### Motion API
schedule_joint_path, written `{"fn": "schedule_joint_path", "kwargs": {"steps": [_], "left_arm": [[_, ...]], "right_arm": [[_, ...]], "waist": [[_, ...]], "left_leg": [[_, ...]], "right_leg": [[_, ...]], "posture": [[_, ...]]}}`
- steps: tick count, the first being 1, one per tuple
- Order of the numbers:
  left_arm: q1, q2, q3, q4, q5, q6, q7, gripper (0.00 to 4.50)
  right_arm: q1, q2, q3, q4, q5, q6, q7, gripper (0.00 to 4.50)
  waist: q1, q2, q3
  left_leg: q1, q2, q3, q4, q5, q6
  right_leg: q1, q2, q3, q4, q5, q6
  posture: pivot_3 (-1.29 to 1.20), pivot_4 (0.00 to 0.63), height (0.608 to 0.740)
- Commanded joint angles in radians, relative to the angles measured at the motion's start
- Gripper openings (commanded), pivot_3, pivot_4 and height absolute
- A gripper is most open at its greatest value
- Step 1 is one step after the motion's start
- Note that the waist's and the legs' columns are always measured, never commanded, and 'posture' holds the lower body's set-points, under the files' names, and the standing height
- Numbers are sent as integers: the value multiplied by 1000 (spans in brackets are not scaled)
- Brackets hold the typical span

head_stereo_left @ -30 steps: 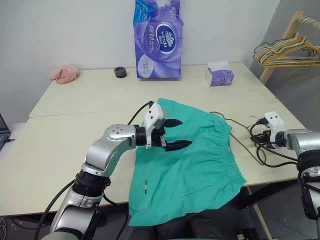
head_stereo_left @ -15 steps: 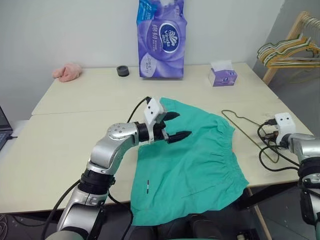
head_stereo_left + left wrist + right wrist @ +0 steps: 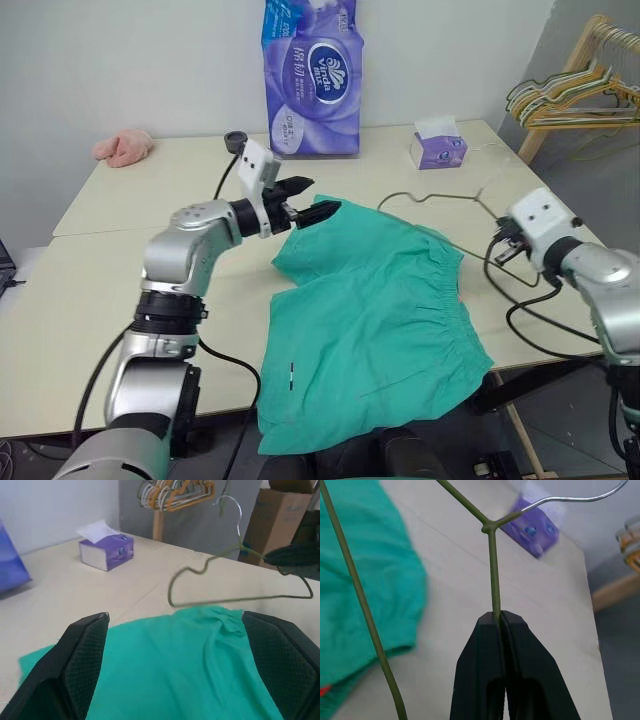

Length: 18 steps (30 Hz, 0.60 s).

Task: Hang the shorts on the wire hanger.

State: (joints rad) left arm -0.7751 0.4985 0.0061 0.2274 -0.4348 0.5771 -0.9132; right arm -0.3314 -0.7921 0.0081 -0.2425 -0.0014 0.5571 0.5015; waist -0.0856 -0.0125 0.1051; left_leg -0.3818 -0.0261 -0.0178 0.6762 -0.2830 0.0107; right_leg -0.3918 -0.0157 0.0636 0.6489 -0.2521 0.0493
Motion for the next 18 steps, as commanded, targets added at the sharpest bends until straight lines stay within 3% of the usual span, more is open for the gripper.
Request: {"fn": "schedule_joint_path", "kwargs": {"steps": [1, 7, 18], "left_arm": [[-25, 83, -32, 37, 19, -28, -151, 4500], [14, 175, -129, 11, 35, -3, -345, 4500], [73, 140, -199, 11, 115, -75, -365, 4500]], "right_arm": [[26, -19, 66, -81, -92, -191, 6, 12], [6, -17, 135, -93, -194, -396, 17, 12], [-63, 41, 155, -120, -237, -490, 74, 12]], "waist": [[0, 0, 0], [0, 0, 0], [2, -1, 1]], "left_leg": [[0, 0, 0, 0, 0, 0], [-2, 0, 1, 0, 0, 0], [-2, 0, 2, 0, 0, 0]], "right_leg": [[-1, 0, 0, 0, 0, 0], [-4, 0, 1, 0, 1, -2], [-4, 0, 1, 1, 1, -3]], "posture": [[-117, 84, 740], [-111, 78, 740], [-116, 77, 740]]}}
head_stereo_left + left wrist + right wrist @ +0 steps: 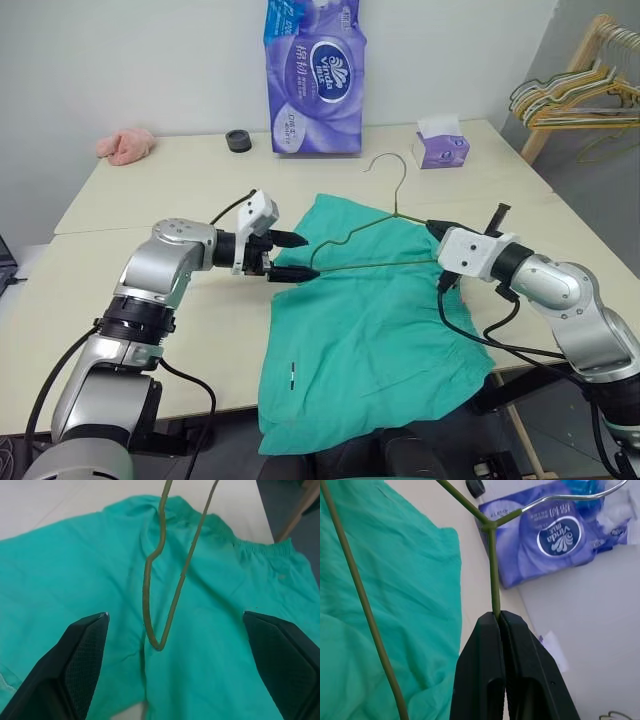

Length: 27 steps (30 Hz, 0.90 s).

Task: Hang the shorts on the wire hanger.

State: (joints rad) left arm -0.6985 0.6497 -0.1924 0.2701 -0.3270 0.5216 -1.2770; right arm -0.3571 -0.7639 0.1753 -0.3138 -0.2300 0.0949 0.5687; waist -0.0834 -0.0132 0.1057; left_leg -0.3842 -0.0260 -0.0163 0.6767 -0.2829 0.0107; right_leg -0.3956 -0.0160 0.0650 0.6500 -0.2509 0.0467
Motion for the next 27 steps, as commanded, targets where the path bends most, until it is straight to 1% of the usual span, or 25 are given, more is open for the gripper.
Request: {"fn": "schedule_joint_path", "kwargs": {"steps": [1, 7, 10, 18, 19, 21, 22, 23, 27], "left_arm": [[-1, -16, 0, -32, 9, -19, -1, 4500], [10, -50, 7, -28, 6, -8, -5, 4500], [16, -54, 9, -37, 1, 4, -17, 3902], [36, -54, 0, -59, 12, 7, -12, 1412], [36, -54, 0, -58, 12, 7, -12, 1157], [35, -54, 1, -58, 14, 7, -12, 488], [36, -53, 2, -58, 15, 7, -13, 237], [36, -53, 2, -59, 16, 7, -14, 12], [37, -54, 4, -62, 19, 6, -9, 4]], "right_arm": [[-41, 18, -13, -51, -10, -31, 9, 12], [-49, 50, -3, -70, -20, -57, 29, 12], [-51, 59, -7, -68, -25, -67, 37, 0], [-44, 78, -17, -66, -19, -89, 46, 0], [-45, 78, -17, -64, -21, -92, 46, 0], [-48, 75, -15, -62, -28, -101, 46, 0], [-48, 73, -13, -62, -32, -108, 47, 0], [-47, 71, -12, -62, -33, -115, 49, 0], [-36, 55, -9, -61, -41, -163, 59, 0]], "waist": [[0, 0, 0], [0, 0, 0], [0, 0, 0], [-1, 0, 0], [-1, 0, 0], [-1, 0, 0], [-1, 0, 0], [-1, 0, 0], [-2, 0, 0]], "left_leg": [[0, 0, 0, 0, 0, 0], [0, 0, 0, 0, 0, 0], [0, 0, 0, 0, 0, 0], [1, 0, 0, 1, 0, 0], [1, 0, 0, 1, 0, 0], [1, 0, 0, 2, 0, 0], [1, 0, 0, 2, 0, 0], [1, 0, 0, 2, 0, 0], [2, 0, 1, 2, 0, 0]], "right_leg": [[0, 0, 0, 0, 0, 0], [0, 0, 0, 1, 0, 0], [0, 0, 0, 1, 0, 0], [0, 0, 0, 3, 0, 0], [0, 0, 0, 4, 0, 0], [-1, 0, 0, 6, 0, 0], [-1, 0, 0, 7, 0, 0], [-1, 0, 0, 7, 0, -1], [-1, 0, 0, 10, -1, -1]], "posture": [[-116, 77, 740], [-120, 79, 740], [-121, 80, 740], [-121, 81, 740], [-121, 80, 740], [-121, 80, 740], [-121, 80, 740], [-122, 80, 740], [-121, 80, 740]]}}
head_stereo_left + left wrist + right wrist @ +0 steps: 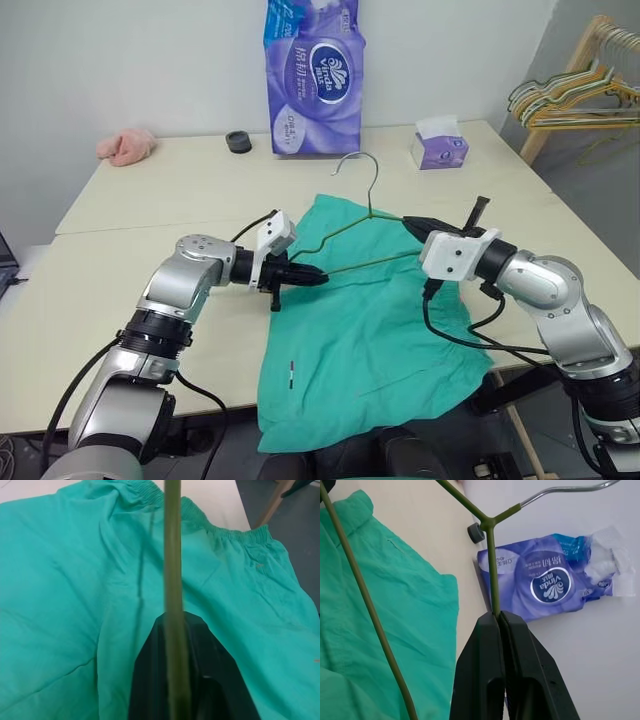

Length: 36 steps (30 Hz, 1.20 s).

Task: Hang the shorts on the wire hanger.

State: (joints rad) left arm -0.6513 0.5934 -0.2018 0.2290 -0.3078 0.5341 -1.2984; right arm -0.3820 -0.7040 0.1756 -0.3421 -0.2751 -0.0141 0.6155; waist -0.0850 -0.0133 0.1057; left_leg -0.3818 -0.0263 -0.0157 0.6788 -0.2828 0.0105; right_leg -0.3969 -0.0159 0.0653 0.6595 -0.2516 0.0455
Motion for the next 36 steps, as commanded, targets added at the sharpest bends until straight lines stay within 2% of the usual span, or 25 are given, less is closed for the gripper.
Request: {"fn": "schedule_joint_path", "kwargs": {"steps": [1, 3, 8, 10, 12, 16, 22, 24, 27, 36], "left_arm": [[-10, 1, 14, -21, 2, -9, 17, 0], [-10, -1, 16, -17, 10, -17, 30, 0], [-16, -18, 23, 11, 36, -49, 83, 0], [-21, -25, 27, 25, 44, -66, 104, 0], [-19, -22, 24, 23, 48, -77, 101, 0], [9, 8, 1, -20, 74, -146, 63, 0], [33, 39, -32, -79, 114, -243, 17, 0], [38, 49, -46, -97, 126, -262, 3, 0], [41, 55, -60, -112, 140, -286, -9, 0], [42, 52, -87, -152, 164, -329, -34, 0]], "right_arm": [[-7, -4, -17, -32, 12, -55, 12, 235], [4, -15, -28, -32, 28, -58, 29, 681], [41, -55, -70, -38, 100, -51, 100, 2370], [50, -66, -102, -50, 153, -6, 130, 3123], [54, -72, -133, -68, 204, 63, 155, 3686], [38, -51, -240, -142, 426, 435, 183, 3686], [93, -125, -289, -210, 590, 652, 265, 3686], [118, -176, -272, -226, 617, 689, 310, 3686], [117, -190, -232, -227, 625, 731, 301, 3686], [14, -258, -2, -133, 503, 687, 372, 3686]], "waist": [[-1, 0, 0], [-1, 0, 0], [1, 0, 0], [1, 0, 0], [1, -1, 0], [0, -1, 0], [1, -1, 0], [1, -1, 0], [1, -1, 0], [-3, -1, 0]], "left_leg": [[0, 0, 0, 0, 0, 0], [0, 0, 0, 0, 0, 0], [0, 0, 0, 0, 0, 0], [0, 0, 0, 0, 0, 0], [0, 0, 0, 1, 0, 0], [0, 0, -1, 0, 0, 0], [0, 0, -1, 0, 0, 0], [-1, 0, 0, 0, 0, 0], [0, 0, 0, 0, 0, 0], [-1, 0, 1, 0, 0, 0]], "right_leg": [[0, 0, 0, 0, 0, 0], [0, 0, 0, 0, 0, 0], [0, 0, 0, 0, 0, 0], [0, 0, 0, 0, 0, 0], [0, 0, 0, 0, 0, 0], [0, 0, 0, 1, 0, 0], [0, -1, -1, 0, 0, 0], [0, -1, 0, 0, 0, 0], [0, -1, 0, -1, 0, 0], [-1, -1, 0, -1, -1, 1]], "posture": [[-122, 80, 740], [-122, 80, 740], [-119, 82, 740], [-120, 83, 740], [-125, 84, 740], [-129, 84, 740], [-135, 83, 740], [-135, 82, 740], [-135, 82, 740], [-139, 81, 740]]}}
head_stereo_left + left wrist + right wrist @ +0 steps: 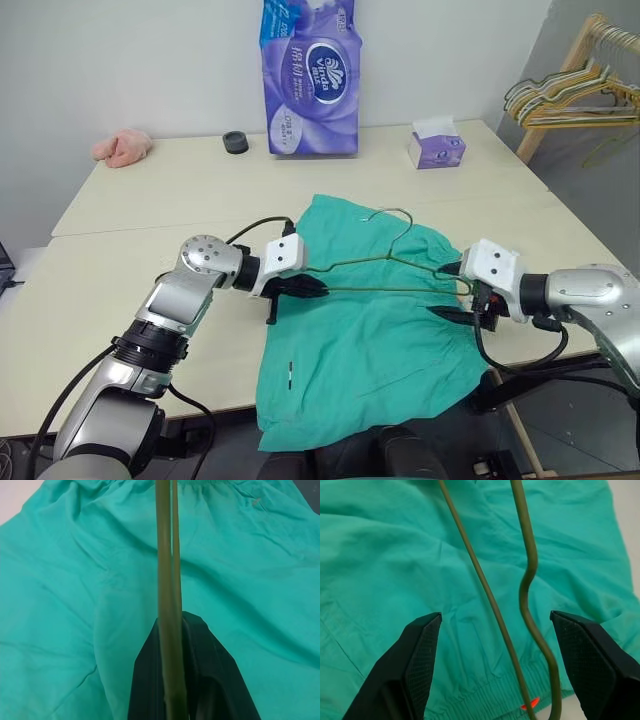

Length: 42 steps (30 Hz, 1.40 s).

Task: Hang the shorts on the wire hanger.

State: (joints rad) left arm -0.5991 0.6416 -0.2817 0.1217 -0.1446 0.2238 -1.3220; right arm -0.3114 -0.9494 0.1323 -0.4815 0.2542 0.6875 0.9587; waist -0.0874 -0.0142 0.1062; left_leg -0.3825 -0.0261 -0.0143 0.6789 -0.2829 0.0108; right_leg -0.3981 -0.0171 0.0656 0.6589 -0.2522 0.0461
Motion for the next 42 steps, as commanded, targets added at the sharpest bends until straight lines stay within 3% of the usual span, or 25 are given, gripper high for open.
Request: {"fn": "schedule_joint_path", "kwargs": {"steps": [1, 5, 9, 12, 16, 24, 32, 38, 42], "left_arm": [[-10, 2, -8, -49, 1, -17, -12, 0], [-7, 0, -15, -63, 2, -20, -15, 0], [-5, -1, -18, -70, 2, -22, -12, 0], [-3, -1, -17, -73, 1, -21, -11, 0], [4, -2, -15, -79, 0, -20, -6, 0], [2, -24, -3, -69, -25, 5, 12, 0], [-21, -83, 53, -14, -47, 22, 92, 2053], [-84, -135, 174, 93, -140, 124, 179, 2053], [-101, -138, 221, 146, -162, 145, 203, 2053]], "right_arm": [[-69, -14, 56, 16, -31, -12, 35, 3686], [-106, -19, 95, 43, -44, 3, 60, 3686], [-118, -46, 126, 61, -58, 15, 96, 2550], [-114, -57, 136, 65, -70, 11, 106, 1325], [-99, -72, 144, 66, -85, 8, 120, 112], [-94, -63, 133, 52, -83, 21, 114, 51], [-59, -75, 83, 37, -65, 39, 97, 0], [42, -65, -40, 25, -15, 95, 58, 0], [195, -29, -188, -17, 27, 153, -15, 0]], "waist": [[-1, 0, 0], [0, 0, 0], [1, 0, 0], [0, 0, 0], [0, 0, 0], [0, 0, 0], [1, 0, 0], [2, -1, 0], [3, 0, -1]], "left_leg": [[0, 0, 0, 0, 0, 0], [-1, 0, 0, 0, 0, 0], [-1, 0, 0, 0, 0, 0], [-1, 0, 0, 0, 0, 0], [-1, 0, 0, 0, 0, 0], [-1, 0, 0, 0, 0, 0], [-1, 0, 0, 0, 0, 0], [-1, 0, 0, 1, 0, 0], [-1, 0, -1, 1, 0, 0]], "right_leg": [[0, 0, 0, 0, 0, 1], [0, 0, 0, 0, 0, 0], [-1, 0, 0, 0, 0, 0], [-1, 0, 0, 0, 0, 0], [-1, 0, 0, 0, 0, 0], [-1, 0, 0, 1, 0, 0], [-1, 0, 0, 1, 0, 0], [-1, 0, -1, 2, 0, 0], [-1, 0, -1, 2, 0, 0]], "posture": [[-139, 80, 740], [-138, 79, 740], [-134, 79, 740], [-133, 80, 740], [-133, 78, 740], [-135, 73, 740], [-139, 71, 740], [-146, 67, 740], [-157, 67, 740]]}}
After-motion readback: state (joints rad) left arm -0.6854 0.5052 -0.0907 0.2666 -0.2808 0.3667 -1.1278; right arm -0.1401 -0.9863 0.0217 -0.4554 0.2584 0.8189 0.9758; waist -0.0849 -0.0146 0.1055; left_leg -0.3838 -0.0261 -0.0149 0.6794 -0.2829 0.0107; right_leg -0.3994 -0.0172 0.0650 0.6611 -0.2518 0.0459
